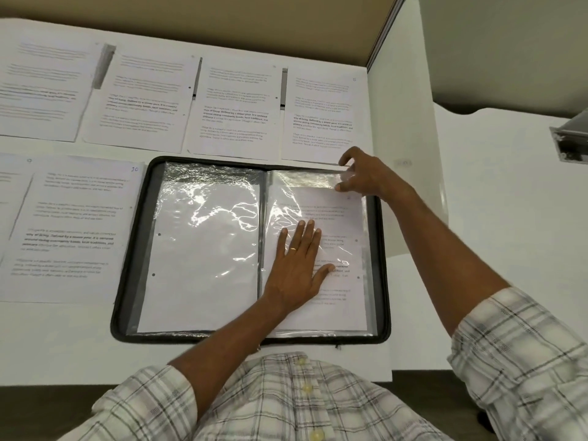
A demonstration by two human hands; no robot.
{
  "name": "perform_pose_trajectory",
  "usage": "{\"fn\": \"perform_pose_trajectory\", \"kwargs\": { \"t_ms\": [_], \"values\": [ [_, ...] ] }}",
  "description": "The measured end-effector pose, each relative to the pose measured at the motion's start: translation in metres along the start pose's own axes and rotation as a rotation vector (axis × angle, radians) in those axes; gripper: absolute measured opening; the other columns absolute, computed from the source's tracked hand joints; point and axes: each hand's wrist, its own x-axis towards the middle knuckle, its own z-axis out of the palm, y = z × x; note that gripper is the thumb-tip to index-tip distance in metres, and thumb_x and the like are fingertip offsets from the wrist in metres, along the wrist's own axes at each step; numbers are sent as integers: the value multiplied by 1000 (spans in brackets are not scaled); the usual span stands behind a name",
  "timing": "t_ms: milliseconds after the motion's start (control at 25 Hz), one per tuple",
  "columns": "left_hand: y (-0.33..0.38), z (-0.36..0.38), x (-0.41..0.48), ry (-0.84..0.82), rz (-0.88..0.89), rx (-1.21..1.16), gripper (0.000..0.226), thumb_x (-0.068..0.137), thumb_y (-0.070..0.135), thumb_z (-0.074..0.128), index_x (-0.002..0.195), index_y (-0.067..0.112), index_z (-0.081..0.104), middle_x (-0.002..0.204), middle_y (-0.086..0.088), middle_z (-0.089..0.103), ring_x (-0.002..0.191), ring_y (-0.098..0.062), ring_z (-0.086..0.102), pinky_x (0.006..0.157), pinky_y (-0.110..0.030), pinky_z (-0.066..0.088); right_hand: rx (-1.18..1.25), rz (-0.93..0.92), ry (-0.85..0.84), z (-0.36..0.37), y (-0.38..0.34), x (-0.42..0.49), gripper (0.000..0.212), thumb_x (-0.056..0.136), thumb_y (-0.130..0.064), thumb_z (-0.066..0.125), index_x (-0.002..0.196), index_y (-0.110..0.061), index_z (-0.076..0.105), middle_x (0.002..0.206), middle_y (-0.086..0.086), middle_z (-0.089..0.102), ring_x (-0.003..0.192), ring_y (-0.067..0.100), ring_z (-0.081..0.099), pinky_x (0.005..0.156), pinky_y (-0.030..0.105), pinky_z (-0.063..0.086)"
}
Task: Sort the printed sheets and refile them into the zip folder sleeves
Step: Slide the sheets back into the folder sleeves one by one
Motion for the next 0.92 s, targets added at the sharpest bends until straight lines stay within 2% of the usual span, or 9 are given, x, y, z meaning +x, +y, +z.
{"fn": "perform_pose_trajectory", "kwargs": {
  "t_ms": [80,240,360,480,560,600,680,800,920],
  "values": [
    [1,-8,0,18,-15,-141,77,107,63,28,164,12,20,173,-7,8,160,-21,1,127,-54,8,271,-12,-86,-4,-8,-14,58,83,-12,82,132,-16,49,110,18,71,90,20,67,67,26,57],
    [5,-66,-2,63,-226,-829,75,103,65,36,163,22,27,169,2,26,156,-13,21,127,-50,22,749,-64,-210,0,-55,-27,60,88,-7,77,141,-17,51,109,6,75,93,10,71,66,20,54],
    [-4,-146,-7,86,-405,-1216,83,88,85,38,157,40,34,160,10,44,144,-11,43,116,-44,40,1051,-95,-208,18,-103,-32,56,92,0,71,143,-8,50,116,9,70,83,11,73,70,21,57],
    [-48,-203,-24,49,-437,-1346,66,83,70,69,142,47,49,131,22,66,120,-4,63,91,-31,56,1229,-152,-252,56,-149,-40,49,95,8,62,139,-7,48,109,7,76,100,26,75,83,31,61],
    [-87,-220,-37,48,-445,-1193,81,77,45,86,147,43,45,131,19,64,118,-6,62,89,-29,56,1279,-200,-218,81,-168,-41,51,97,4,62,143,-10,44,114,5,74,113,32,71,93,35,60],
    [-109,-223,-44,73,-461,-1062,88,78,33,87,152,41,40,133,20,60,116,-5,61,86,-24,54,1241,-229,-166,95,-172,-43,53,98,-1,63,146,-12,42,124,5,69,119,30,68,97,36,58],
    [-147,-219,-56,119,-470,-760,95,85,17,83,160,34,27,139,17,53,117,-6,58,86,-15,47,938,-322,12,122,-163,-49,52,101,-11,62,149,-17,45,143,2,58,129,20,60,107,36,51],
    [-190,-190,-78,160,-399,-552,104,88,7,78,165,28,12,159,0,43,139,-18,47,110,-28,39,314,-429,186,183,-128,-74,44,106,-26,55,149,-18,49,155,0,49,146,18,42,117,46,39],
    [-209,-146,-102,163,-381,-413,86,96,11,69,165,21,19,168,-6,27,152,-25,32,123,-41,29,-130,-489,122,248,-101,-100,66,104,-54,33,158,-17,34,169,5,22,158,25,13,124,54,23]
  ]
}}
